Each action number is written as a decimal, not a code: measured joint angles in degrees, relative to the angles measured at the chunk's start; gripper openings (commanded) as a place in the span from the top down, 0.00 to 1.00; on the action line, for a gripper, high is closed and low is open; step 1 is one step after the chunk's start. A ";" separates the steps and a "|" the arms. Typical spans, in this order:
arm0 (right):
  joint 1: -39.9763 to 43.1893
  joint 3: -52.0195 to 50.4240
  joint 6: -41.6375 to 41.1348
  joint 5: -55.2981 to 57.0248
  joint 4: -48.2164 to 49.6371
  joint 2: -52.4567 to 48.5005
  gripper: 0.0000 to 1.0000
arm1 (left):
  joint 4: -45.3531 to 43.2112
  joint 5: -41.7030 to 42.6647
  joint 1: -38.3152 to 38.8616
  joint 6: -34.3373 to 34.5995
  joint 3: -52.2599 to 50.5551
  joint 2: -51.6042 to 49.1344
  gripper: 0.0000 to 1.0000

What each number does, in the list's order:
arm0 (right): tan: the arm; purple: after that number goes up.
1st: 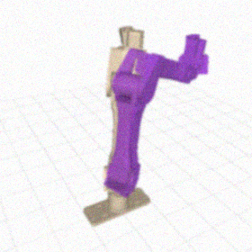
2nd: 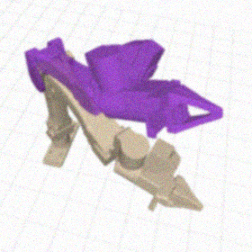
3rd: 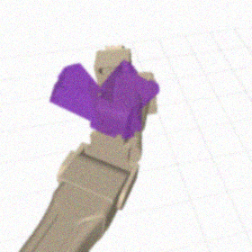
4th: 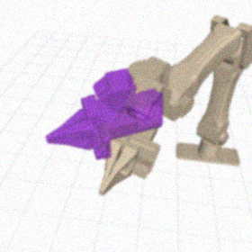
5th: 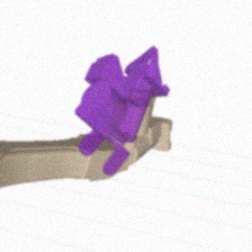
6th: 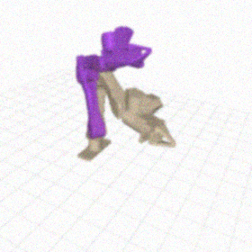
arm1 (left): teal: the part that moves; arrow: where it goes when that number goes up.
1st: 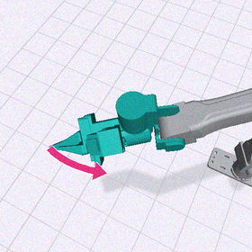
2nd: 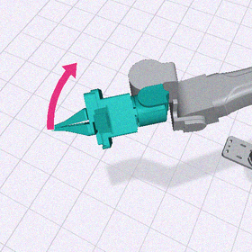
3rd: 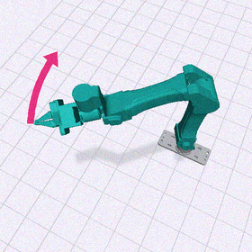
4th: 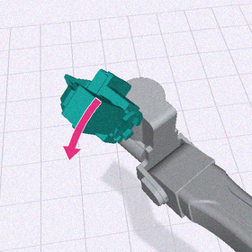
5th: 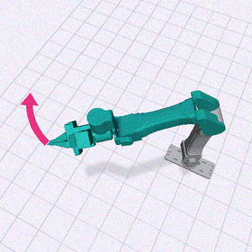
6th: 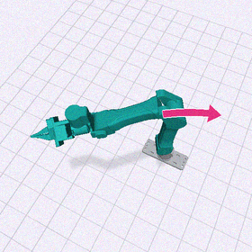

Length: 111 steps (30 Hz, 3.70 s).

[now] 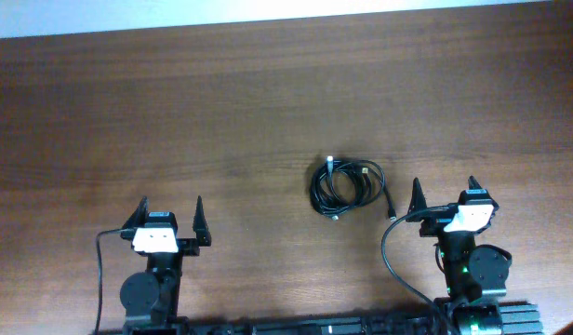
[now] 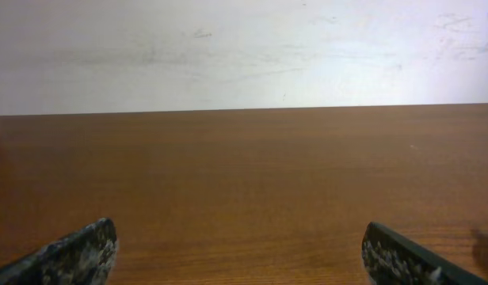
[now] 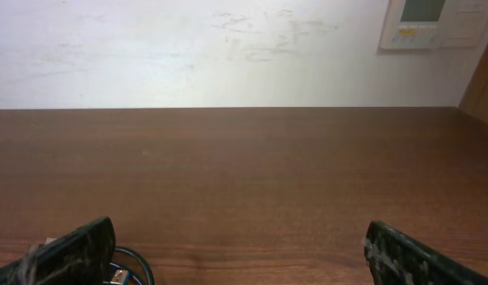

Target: Untangle cables

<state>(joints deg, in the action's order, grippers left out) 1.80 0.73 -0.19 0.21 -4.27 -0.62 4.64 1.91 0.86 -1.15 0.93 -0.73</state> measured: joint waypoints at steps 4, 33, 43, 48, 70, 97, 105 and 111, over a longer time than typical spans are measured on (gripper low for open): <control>0.00 0.00 0.00 0.00 0.00 0.00 0.01 | -5.16 -1.31 0.00 0.00 -0.20 0.00 0.01; -0.04 0.00 -0.02 0.00 0.00 -0.07 0.01 | 21.55 13.03 35.26 17.53 62.40 -81.61 0.01; -0.04 0.00 -0.02 0.00 0.00 -0.07 0.01 | 19.08 -0.26 37.86 29.75 62.42 -101.20 0.39; -0.04 0.00 0.00 0.00 0.00 -0.07 0.01 | 17.75 -0.24 37.88 35.23 62.42 -104.87 0.42; -0.04 0.00 0.00 0.00 0.00 -0.07 0.01 | 46.77 -10.97 29.11 73.81 74.36 -102.99 0.89; -0.09 39.78 -13.09 -52.57 -8.66 -71.21 0.01 | 45.66 -15.61 27.23 50.73 74.40 -109.55 0.48; -1.84 39.89 -13.79 -61.57 -5.95 -85.37 0.01 | 42.64 -14.29 27.30 50.21 74.53 -113.35 0.80; -10.40 39.89 -17.55 -49.70 -4.72 -85.37 0.01 | 42.88 -13.86 27.30 50.18 75.06 -113.59 1.00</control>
<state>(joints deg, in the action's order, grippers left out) -8.60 40.62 -17.74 -49.50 -8.99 -86.00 47.53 -11.94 28.16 49.04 75.99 -114.32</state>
